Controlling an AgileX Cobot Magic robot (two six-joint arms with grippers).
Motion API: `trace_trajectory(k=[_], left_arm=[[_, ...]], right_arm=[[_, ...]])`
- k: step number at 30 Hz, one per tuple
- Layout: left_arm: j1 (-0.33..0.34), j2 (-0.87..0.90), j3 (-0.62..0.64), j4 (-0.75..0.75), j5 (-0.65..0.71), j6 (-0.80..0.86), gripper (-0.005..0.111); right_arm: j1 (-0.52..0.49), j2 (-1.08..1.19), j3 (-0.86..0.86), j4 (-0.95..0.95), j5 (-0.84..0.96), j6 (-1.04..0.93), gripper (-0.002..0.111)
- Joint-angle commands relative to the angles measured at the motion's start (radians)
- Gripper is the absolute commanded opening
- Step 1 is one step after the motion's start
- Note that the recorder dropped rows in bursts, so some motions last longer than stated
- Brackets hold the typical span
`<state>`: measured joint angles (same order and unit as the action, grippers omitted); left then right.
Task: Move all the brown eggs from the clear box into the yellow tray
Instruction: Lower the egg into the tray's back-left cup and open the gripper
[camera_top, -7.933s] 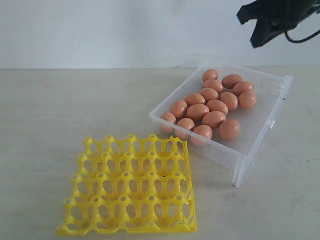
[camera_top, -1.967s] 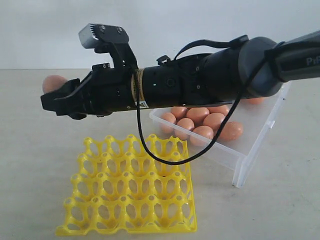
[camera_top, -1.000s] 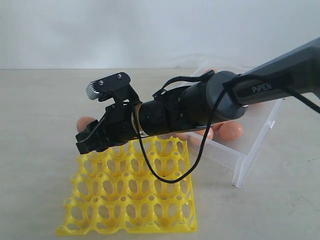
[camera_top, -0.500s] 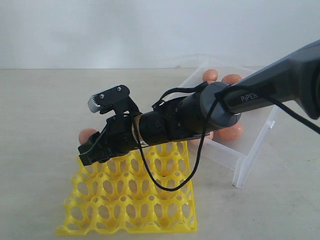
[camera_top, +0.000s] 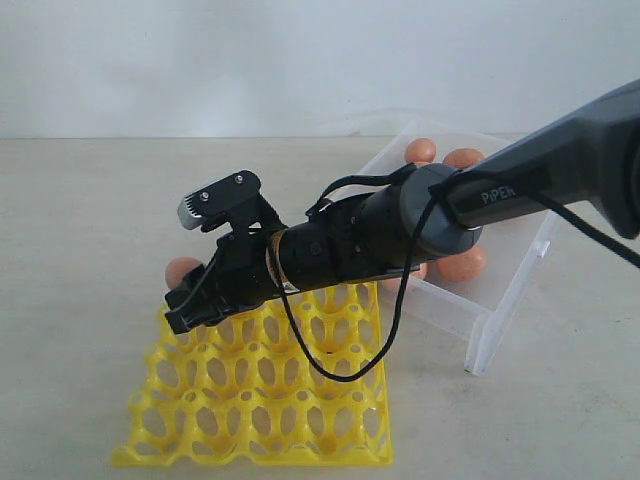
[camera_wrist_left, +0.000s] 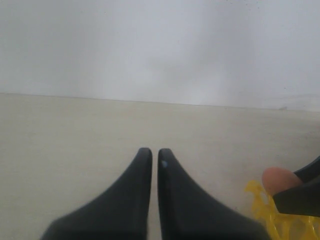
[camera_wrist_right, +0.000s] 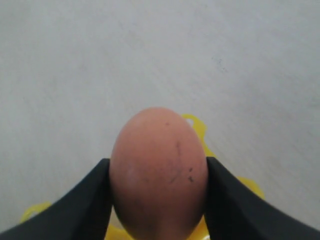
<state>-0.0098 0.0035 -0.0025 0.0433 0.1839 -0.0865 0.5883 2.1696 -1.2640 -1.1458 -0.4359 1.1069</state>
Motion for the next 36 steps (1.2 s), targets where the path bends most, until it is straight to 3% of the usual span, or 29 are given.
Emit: trace_trajectory(k=[1, 20, 22, 25, 36], left_arm=[[0.006, -0.003, 0.003, -0.001, -0.005, 0.001, 0.004], [0.006, -0.003, 0.003, -0.001, -0.005, 0.001, 0.004], [0.006, -0.003, 0.003, -0.001, -0.005, 0.001, 0.004], [0.006, -0.003, 0.003, -0.001, -0.005, 0.001, 0.004], [0.006, -0.003, 0.003, -0.001, -0.005, 0.001, 0.004]], right_arm=[[0.002, -0.004, -0.005, 0.016, 0.000, -0.010, 0.051], [0.002, -0.010, -0.005, 0.071, -0.008, -0.039, 0.050], [0.002, -0.010, -0.005, 0.071, -0.006, -0.039, 0.038], [0.002, -0.012, -0.005, 0.071, -0.008, -0.039, 0.000], [0.002, -0.085, -0.005, 0.069, -0.008, -0.033, 0.000]])
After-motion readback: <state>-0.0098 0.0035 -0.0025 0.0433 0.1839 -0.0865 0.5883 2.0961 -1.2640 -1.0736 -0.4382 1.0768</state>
